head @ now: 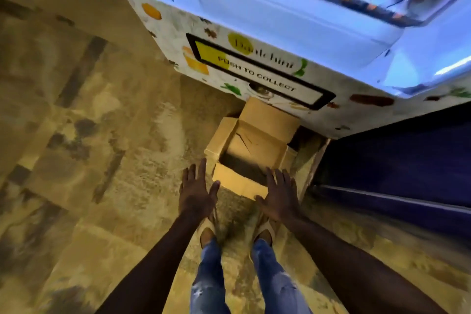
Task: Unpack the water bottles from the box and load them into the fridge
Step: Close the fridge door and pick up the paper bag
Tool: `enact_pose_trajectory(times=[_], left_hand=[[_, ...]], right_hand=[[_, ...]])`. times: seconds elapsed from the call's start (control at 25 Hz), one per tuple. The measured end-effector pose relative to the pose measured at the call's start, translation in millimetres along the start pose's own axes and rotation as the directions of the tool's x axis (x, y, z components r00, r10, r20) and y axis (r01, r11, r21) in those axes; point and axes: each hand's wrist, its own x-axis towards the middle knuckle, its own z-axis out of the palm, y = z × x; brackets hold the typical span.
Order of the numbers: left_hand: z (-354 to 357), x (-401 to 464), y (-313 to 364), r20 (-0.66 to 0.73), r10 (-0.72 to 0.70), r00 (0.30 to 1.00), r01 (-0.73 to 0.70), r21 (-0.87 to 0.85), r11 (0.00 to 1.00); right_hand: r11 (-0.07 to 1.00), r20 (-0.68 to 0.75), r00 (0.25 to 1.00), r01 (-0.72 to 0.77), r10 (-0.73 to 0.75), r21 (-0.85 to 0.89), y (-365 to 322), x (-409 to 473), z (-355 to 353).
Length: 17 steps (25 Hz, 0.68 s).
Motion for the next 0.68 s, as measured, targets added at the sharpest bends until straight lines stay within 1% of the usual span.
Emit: enact_pose_trajectory(times=[0.12,0.28,0.44,0.56,0.68], left_hand=[[49,62,-32,0.04,0.01,0.999,-0.01,0.02,1.0],[118,128,-91,0.095,-0.015,0.995,0.012,0.038,0.999],[183,153,-153,0.106,-0.068,0.992,0.071,-0.028,0.997],[221,168,-193,0.107,-0.108,0.988,0.119,-0.098,0.988],[240,167,-214,0.117,-0.135,0.984,0.154,-0.166,0.974]], right_hand=[[0.999,-0.01,0.999,-0.04,0.04,0.01,-8,63,51],[0.998,0.046,0.998,-0.053,0.052,0.033,-20,145,137],[0.998,0.073,0.996,-0.056,0.054,0.028,-37,204,211],[0.999,0.072,0.997,-0.015,0.012,0.04,-51,244,249],[0.998,0.119,0.992,-0.035,0.043,-0.061,-57,258,261]])
